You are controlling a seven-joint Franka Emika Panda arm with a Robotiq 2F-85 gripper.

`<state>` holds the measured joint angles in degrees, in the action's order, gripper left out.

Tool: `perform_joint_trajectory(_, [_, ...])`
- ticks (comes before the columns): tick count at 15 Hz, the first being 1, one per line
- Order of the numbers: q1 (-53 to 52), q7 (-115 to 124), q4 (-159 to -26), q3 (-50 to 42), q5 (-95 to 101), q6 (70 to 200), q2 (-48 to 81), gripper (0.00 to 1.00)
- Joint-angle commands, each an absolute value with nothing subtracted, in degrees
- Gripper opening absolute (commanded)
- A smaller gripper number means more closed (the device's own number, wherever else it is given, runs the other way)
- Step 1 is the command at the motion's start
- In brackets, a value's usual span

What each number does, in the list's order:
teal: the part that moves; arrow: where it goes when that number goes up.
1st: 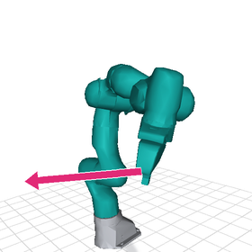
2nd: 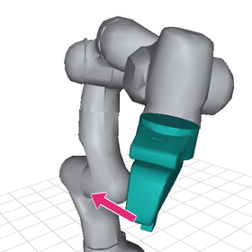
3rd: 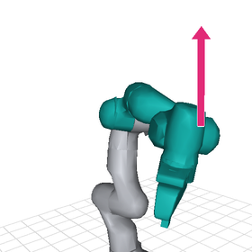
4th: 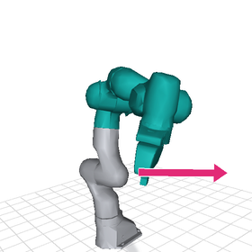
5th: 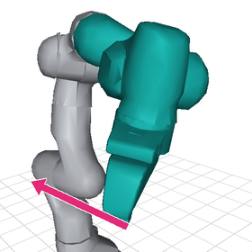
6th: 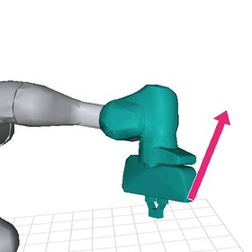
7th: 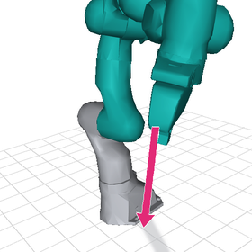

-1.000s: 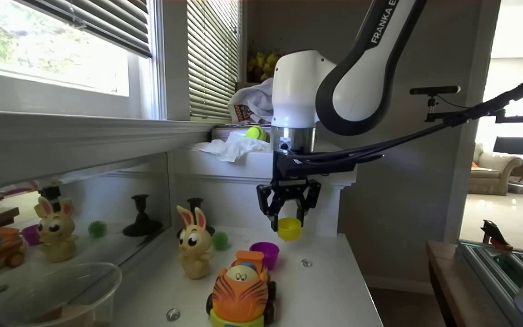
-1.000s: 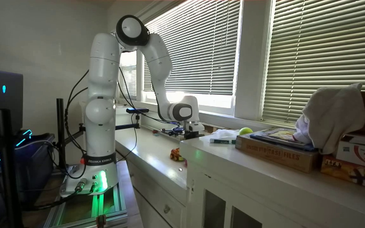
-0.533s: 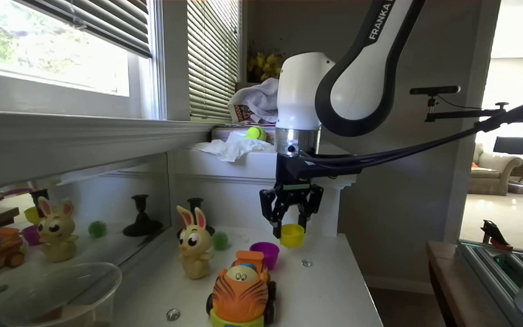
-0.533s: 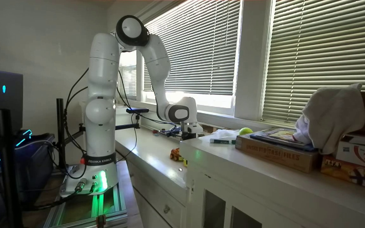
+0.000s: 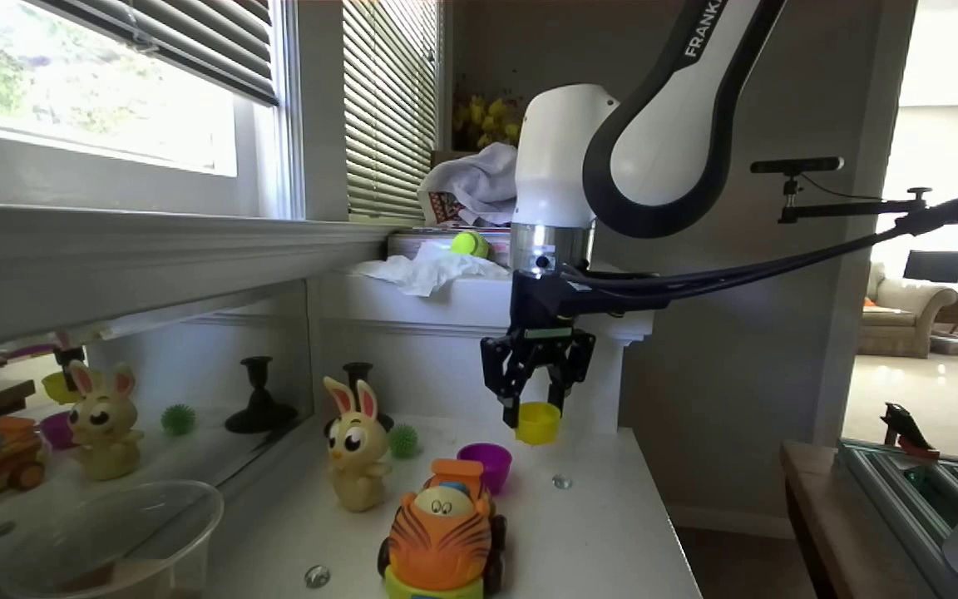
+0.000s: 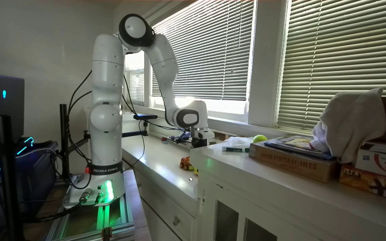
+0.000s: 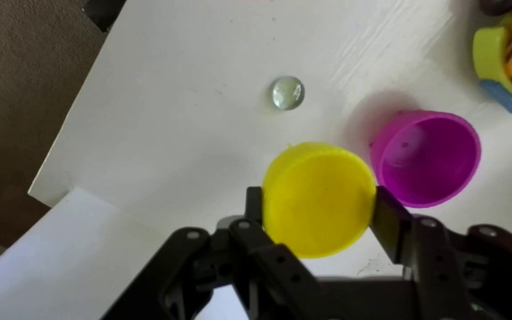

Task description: Put the yellow bowl next to the purple bowl

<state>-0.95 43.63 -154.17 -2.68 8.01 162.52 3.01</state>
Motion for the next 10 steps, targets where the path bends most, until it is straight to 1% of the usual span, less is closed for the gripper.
perform_joint_trajectory(1, [-1.0,43.4,-154.3,-2.8,7.8,162.4,2.8,0.61])
perform_joint_trajectory(4, [-1.0,43.4,-154.3,-2.8,7.8,162.4,2.7,0.61])
perform_joint_trajectory(5, [-1.0,43.4,-154.3,-2.8,7.8,162.4,2.7,0.36])
perform_joint_trajectory(10, [-2.0,44.7,-155.1,-2.2,7.8,162.4,3.0,0.36])
